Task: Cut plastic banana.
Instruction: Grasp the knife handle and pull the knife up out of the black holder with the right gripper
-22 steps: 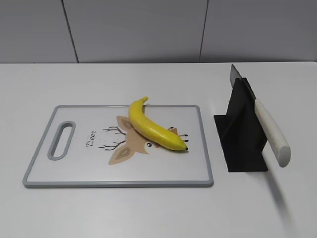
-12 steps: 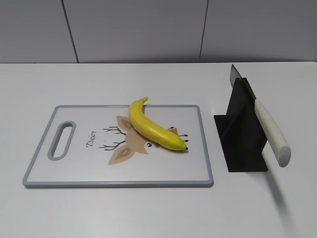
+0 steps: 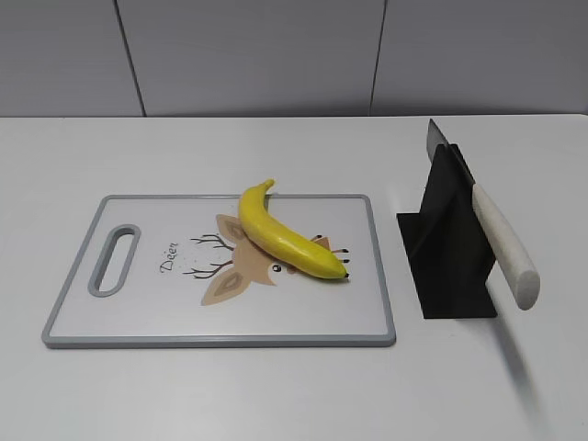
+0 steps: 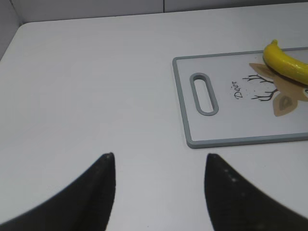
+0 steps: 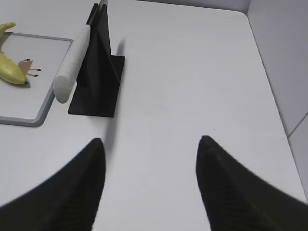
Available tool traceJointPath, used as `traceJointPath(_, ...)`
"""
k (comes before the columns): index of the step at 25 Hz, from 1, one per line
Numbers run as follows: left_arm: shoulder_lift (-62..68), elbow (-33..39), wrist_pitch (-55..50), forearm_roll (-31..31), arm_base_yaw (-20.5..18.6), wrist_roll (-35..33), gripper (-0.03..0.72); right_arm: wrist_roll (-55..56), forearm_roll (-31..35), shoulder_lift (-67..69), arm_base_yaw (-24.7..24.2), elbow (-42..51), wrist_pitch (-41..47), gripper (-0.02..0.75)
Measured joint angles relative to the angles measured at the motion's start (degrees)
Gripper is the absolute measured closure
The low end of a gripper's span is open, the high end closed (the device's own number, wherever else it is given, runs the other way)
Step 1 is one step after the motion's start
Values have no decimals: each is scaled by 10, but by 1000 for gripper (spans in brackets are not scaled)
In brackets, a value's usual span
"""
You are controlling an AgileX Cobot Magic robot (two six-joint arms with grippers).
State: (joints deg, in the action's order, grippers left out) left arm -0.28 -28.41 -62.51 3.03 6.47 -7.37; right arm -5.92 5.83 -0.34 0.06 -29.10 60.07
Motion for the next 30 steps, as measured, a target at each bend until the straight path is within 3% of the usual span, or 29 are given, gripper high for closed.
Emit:
traceJointPath(17, 0, 0, 0, 0, 0, 0, 115, 0, 4, 0, 0, 0, 0, 267)
traceJointPath(23, 0, 0, 0, 0, 0, 0, 115, 2, 7, 20, 0, -9, 0, 125)
traceJointPath(30, 0, 0, 0, 0, 0, 0, 115, 2, 8, 135, 0, -85, 44, 140)
